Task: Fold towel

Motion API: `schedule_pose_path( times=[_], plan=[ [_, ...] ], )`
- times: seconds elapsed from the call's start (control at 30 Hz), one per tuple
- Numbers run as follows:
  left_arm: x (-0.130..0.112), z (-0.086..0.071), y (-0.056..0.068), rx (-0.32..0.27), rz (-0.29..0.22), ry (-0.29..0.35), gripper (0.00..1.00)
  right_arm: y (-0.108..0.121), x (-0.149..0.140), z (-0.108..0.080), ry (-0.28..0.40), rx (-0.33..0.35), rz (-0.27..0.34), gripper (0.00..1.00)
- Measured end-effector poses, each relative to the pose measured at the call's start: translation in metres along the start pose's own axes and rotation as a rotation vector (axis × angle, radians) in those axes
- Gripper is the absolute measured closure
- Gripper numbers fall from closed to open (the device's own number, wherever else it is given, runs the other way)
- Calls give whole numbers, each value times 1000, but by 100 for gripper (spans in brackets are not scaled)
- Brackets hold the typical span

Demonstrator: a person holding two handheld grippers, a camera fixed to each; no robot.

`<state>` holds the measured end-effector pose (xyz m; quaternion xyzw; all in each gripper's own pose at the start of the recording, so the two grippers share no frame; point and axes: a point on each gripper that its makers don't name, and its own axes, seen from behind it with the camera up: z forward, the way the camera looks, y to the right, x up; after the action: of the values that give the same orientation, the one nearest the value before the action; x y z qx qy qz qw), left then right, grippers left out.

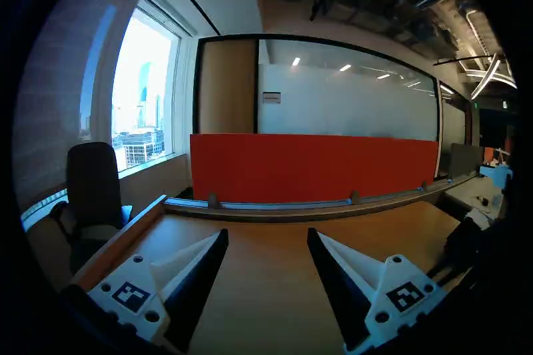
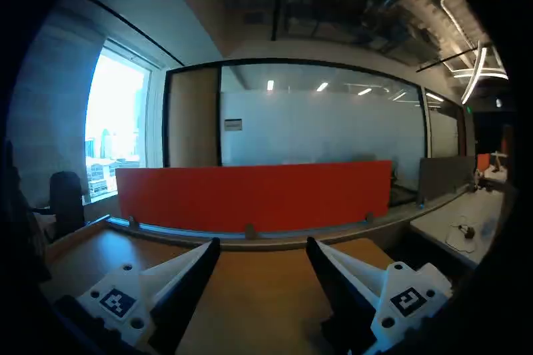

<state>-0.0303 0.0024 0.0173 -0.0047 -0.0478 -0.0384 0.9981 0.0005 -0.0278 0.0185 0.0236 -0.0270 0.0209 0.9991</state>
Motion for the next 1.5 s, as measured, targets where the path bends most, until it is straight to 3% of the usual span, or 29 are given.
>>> schedule_pose_path(
  times=[0.4,0.8,1.2,1.5],
  plan=[
    [-39,7,-8,20,23,28,13,-9,-23,1,-5,0,0,0],
    [-78,14,0,0,60,67,13,-15,-46,-3,-2,2,-22,0],
    [-118,12,1,13,38,106,12,-14,-60,-7,4,-10,-56,0],
    [-157,12,-3,29,31,99,13,-19,-79,-9,7,-2,-69,0]
  ],
)
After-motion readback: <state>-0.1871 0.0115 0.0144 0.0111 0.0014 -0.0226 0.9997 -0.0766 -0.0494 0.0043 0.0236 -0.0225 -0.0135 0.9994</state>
